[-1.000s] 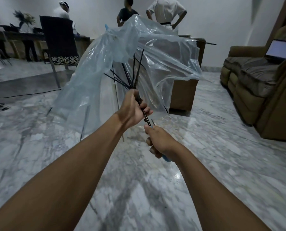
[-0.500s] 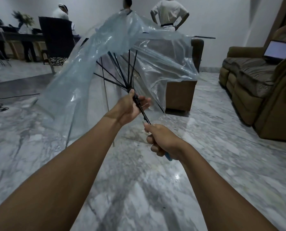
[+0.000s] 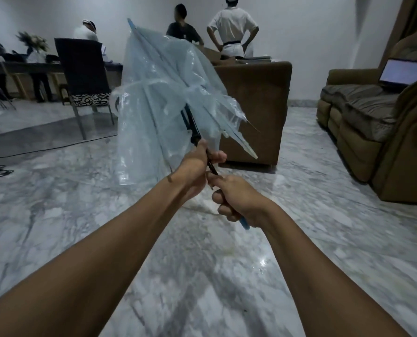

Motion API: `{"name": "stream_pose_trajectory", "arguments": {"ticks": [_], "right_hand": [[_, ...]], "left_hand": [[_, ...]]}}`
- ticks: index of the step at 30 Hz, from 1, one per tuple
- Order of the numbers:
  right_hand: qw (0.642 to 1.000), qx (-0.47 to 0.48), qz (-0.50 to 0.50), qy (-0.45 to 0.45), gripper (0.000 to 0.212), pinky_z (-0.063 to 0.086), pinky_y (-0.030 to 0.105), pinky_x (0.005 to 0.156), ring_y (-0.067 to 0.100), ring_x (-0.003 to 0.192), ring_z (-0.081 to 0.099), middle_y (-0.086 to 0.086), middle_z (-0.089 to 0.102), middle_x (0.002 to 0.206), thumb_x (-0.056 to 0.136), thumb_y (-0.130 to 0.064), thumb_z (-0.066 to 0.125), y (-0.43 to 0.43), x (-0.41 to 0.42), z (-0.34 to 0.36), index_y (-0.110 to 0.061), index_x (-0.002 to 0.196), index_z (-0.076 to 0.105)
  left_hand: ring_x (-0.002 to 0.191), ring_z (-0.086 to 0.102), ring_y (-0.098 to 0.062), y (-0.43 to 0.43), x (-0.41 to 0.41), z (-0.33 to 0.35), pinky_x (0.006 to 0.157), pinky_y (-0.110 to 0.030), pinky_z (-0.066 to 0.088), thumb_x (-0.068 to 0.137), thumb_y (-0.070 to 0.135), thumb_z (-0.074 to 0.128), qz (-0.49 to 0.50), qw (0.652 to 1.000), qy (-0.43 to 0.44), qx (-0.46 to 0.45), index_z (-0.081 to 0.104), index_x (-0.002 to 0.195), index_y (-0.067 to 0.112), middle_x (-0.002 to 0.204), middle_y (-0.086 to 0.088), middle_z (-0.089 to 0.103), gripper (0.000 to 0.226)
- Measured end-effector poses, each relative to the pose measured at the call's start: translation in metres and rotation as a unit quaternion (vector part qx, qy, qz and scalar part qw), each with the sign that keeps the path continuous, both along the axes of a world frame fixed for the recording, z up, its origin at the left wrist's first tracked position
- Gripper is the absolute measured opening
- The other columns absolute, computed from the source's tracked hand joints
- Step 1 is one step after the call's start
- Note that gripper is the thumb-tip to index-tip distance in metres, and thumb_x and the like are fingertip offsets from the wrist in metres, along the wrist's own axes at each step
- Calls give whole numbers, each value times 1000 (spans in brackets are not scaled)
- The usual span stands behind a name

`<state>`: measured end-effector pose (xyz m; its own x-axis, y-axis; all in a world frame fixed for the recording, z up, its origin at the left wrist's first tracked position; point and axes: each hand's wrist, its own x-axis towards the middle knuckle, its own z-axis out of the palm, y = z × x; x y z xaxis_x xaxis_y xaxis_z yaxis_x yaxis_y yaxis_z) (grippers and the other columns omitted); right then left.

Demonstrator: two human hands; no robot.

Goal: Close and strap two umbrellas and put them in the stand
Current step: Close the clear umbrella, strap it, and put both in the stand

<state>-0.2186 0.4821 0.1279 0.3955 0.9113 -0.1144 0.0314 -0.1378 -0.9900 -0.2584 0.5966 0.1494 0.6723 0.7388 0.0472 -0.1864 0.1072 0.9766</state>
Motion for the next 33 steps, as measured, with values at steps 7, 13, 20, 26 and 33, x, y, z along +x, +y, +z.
{"name": "stream_pose_trajectory", "arguments": {"ticks": [7,13,20,26,33], "right_hand": [[998,30,-19,44,15,12,22,43,10,47,19,-4,30,59,98,-25,50,0,7,-3,-19,87,43],[998,51,-23,-3,22,23,18,37,7,43,28,-8,38,54,102,-30,49,-1,5,-9,-12,103,61],[998,48,-31,-8,26,23,19,38,8,45,28,-9,39,53,103,-34,48,0,-2,-7,-13,105,65],[998,51,-29,-12,25,22,19,38,8,43,28,-9,39,51,103,-32,49,-4,-5,3,-14,102,65],[996,75,-46,-25,28,22,18,38,7,40,27,-9,37,50,104,-33,47,-9,-5,12,-13,103,67]], "left_hand": [[69,50,-8,12,-9,1,73,-28,36,105,33,35,-7,999,7,-37,70,88,17,86,1,67,42],[65,51,-9,18,-22,0,89,-34,29,104,24,37,-45,996,-15,-79,47,70,19,56,9,60,36],[43,22,-10,20,-17,7,39,-18,25,106,20,33,11,971,-152,-185,31,68,16,49,4,24,38],[43,52,-16,19,-14,17,48,-24,47,104,43,28,24,975,-137,-173,37,71,15,50,-1,45,44],[74,73,-26,-5,-17,26,77,-37,50,107,35,20,-29,986,-131,-102,36,75,15,66,-12,72,41]]}}
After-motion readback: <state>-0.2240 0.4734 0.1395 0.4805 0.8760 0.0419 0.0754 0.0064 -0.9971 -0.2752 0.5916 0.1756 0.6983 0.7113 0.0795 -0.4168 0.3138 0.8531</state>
